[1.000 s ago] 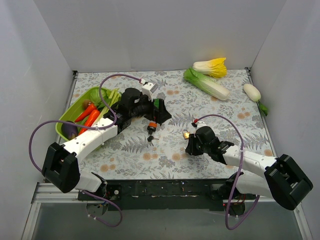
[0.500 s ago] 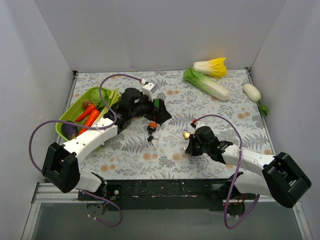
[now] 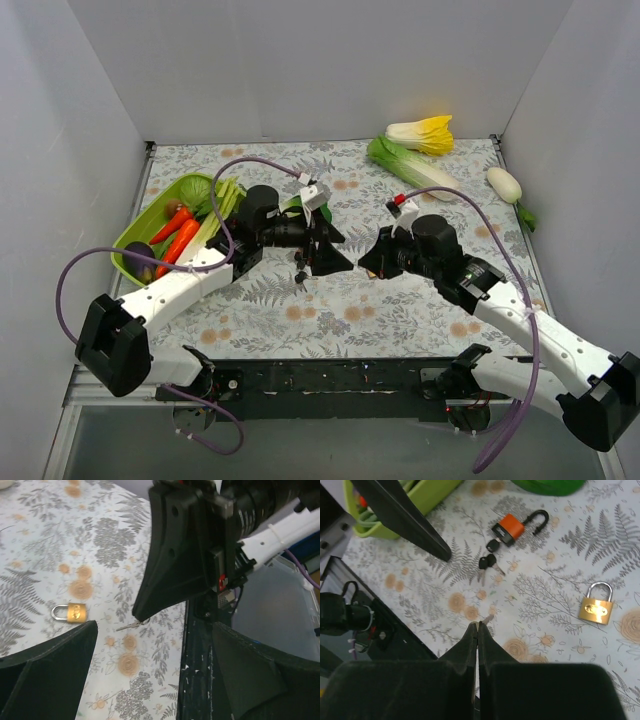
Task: Unlock with the key
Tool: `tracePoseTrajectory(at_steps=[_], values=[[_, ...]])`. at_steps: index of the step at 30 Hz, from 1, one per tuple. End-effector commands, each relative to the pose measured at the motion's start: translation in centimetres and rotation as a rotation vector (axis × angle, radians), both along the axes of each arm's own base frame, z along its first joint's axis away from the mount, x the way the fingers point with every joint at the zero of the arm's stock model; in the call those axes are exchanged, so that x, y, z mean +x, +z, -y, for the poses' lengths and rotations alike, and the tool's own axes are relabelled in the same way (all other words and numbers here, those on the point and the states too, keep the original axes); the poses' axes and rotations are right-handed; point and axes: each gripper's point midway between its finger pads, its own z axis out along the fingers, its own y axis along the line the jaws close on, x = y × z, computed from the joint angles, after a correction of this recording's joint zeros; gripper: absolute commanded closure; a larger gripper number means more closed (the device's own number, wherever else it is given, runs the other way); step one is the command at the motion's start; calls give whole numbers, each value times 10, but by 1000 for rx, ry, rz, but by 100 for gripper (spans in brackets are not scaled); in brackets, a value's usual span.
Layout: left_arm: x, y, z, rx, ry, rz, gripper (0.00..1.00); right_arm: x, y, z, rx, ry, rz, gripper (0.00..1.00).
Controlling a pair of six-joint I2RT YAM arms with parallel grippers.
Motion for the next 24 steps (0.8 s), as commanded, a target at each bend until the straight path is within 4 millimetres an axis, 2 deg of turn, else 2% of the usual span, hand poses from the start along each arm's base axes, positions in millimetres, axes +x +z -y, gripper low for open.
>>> tracePoseTrajectory(at_steps=[1,2,5,9,15,18,19,24], values=[[-43,33,8,-95,-177,113,2,-18,44,-13,65,117,2,99],[-46,37,9,-107,-176,120,2,-19,60,-16,96,130,17,99],[-50,49,7,-153,-141,163,2,-21,87,-19,153,134,36,99],[-56,58,4,-200,-132,200,2,-24,114,-22,222,138,62,99],[-60,49,13,-188,-143,168,2,-24,130,-24,265,130,68,99],[-57,47,16,-185,-110,162,7,-24,135,-24,279,125,75,99],[-56,46,18,-182,-107,156,16,-24,136,-23,281,120,77,99],[-56,42,24,-174,-123,117,29,-22,137,-22,284,106,83,99]])
